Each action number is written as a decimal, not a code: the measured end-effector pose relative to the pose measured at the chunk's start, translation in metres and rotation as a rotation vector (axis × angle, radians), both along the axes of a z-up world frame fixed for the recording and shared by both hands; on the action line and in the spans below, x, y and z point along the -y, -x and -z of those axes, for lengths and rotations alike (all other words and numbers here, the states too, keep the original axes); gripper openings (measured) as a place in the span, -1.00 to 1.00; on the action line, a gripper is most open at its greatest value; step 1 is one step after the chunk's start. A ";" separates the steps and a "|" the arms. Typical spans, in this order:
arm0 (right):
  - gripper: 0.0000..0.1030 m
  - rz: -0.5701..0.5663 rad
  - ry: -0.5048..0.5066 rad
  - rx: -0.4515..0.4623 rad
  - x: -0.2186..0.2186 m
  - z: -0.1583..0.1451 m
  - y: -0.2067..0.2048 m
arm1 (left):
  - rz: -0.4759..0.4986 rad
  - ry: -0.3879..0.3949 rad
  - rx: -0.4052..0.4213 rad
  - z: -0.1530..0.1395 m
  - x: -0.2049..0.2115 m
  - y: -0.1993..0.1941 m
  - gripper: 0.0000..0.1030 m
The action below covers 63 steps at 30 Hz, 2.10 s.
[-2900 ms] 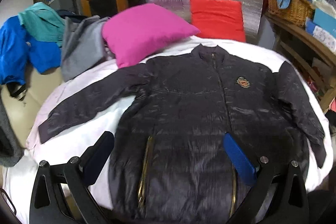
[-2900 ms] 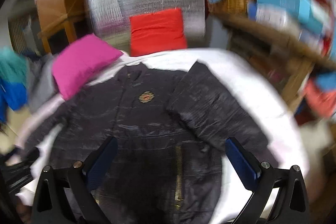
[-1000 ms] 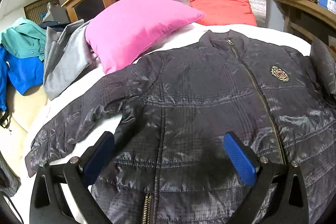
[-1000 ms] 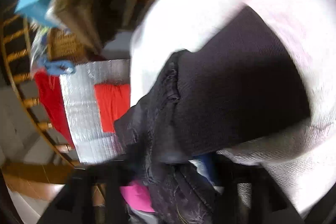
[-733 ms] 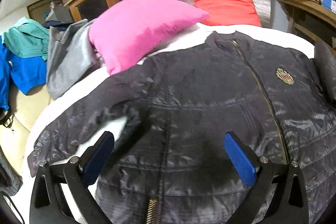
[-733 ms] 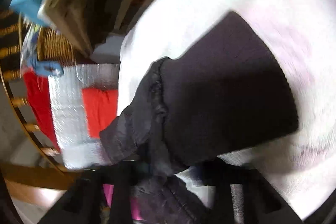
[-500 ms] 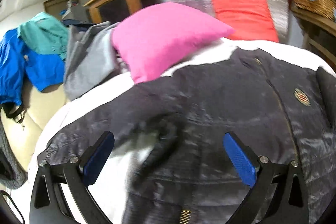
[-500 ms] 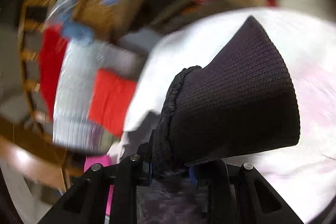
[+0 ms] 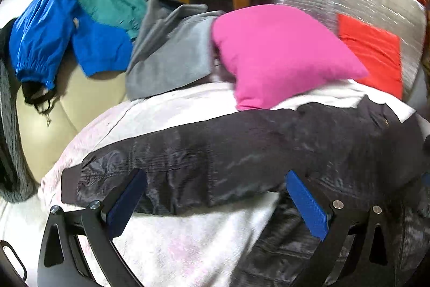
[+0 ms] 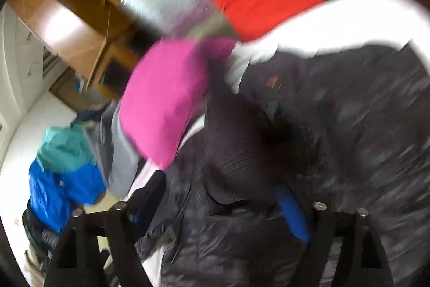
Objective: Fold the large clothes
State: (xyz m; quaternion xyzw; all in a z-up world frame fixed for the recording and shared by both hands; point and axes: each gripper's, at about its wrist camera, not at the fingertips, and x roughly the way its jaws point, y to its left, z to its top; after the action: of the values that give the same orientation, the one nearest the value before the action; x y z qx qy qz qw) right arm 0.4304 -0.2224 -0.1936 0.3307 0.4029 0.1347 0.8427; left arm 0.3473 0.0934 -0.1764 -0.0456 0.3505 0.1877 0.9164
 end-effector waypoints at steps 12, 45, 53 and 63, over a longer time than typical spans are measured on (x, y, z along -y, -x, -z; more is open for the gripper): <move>0.65 0.193 -0.008 0.073 0.152 0.005 0.080 | 0.164 0.119 0.018 0.000 0.035 -0.003 1.00; 0.57 0.340 0.189 -0.087 0.230 0.049 0.041 | 0.368 0.055 -0.167 0.035 0.151 -0.069 0.65; 0.57 0.305 0.208 0.023 0.186 0.019 0.088 | 0.132 0.164 -0.068 0.010 0.055 -0.034 0.65; 0.16 0.103 0.132 0.006 0.120 0.029 0.112 | -0.299 0.412 -0.061 0.031 -0.107 0.036 0.65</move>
State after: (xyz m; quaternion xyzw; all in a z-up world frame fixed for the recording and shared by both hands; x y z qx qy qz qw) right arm 0.3180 -0.3420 -0.2230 0.2941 0.3907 0.0653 0.8698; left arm 0.3109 0.2006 -0.2079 -0.2770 0.3981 0.2471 0.8389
